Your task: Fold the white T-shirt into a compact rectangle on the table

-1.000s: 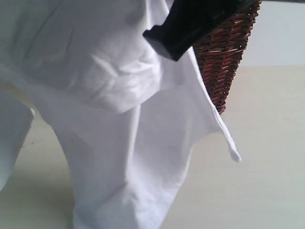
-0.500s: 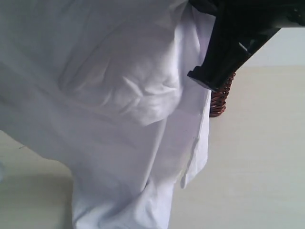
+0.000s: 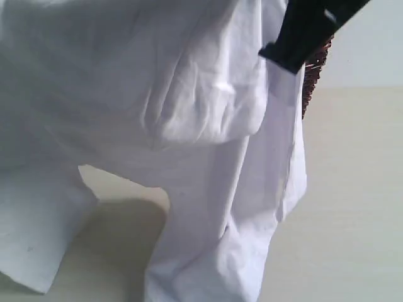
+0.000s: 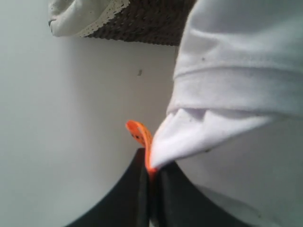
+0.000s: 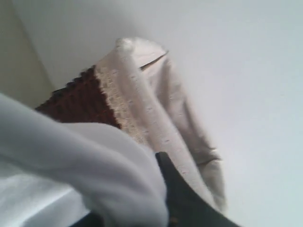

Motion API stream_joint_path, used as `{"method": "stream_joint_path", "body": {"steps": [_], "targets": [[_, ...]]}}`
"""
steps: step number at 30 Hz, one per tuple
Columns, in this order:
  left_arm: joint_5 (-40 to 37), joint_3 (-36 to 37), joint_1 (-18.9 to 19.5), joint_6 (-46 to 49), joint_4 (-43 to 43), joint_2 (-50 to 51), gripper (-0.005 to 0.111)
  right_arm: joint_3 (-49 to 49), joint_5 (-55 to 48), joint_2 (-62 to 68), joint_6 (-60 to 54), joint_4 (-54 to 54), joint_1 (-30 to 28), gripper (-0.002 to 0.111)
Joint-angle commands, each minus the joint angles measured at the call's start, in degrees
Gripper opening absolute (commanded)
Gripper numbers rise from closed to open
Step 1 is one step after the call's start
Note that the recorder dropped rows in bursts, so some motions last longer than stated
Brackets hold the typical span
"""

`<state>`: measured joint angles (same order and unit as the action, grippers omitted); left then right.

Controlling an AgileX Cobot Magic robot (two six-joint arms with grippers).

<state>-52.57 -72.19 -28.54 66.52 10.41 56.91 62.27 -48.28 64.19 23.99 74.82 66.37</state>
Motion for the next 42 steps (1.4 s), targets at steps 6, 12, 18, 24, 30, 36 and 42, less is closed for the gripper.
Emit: {"method": "stream_joint_path", "body": {"steps": [6,12,18,24,30,36,42], "targets": [[6.52,0.07,0.71,1.82,1.96,1.47,0.000,11.57,0.35,1.86,-2.07,16.29,-0.37,0.000],[9.19,0.07,0.71,0.53,6.03,1.71,0.000,12.69,0.15,2.46,-9.39,7.17,-0.37,0.000],[8.99,0.07,0.71,0.53,5.49,2.31,0.000,12.33,-3.18,2.61,-34.86,-33.16,-0.37,0.000],[6.38,0.07,0.71,0.53,5.48,2.31,0.000,8.97,-14.08,4.62,-48.88,-67.68,-0.37,0.000],[5.01,0.07,0.71,0.53,4.23,2.31,0.000,2.64,-17.57,7.85,-60.12,-96.65,-0.37,0.000],[3.32,0.07,0.71,1.45,-1.39,2.51,0.000,-3.74,-17.31,13.83,-64.35,-98.15,-0.37,0.004],[-5.42,2.38,0.71,4.80,-5.64,4.71,0.000,-2.54,-15.18,16.36,-59.55,-91.39,-0.37,0.046]]}}
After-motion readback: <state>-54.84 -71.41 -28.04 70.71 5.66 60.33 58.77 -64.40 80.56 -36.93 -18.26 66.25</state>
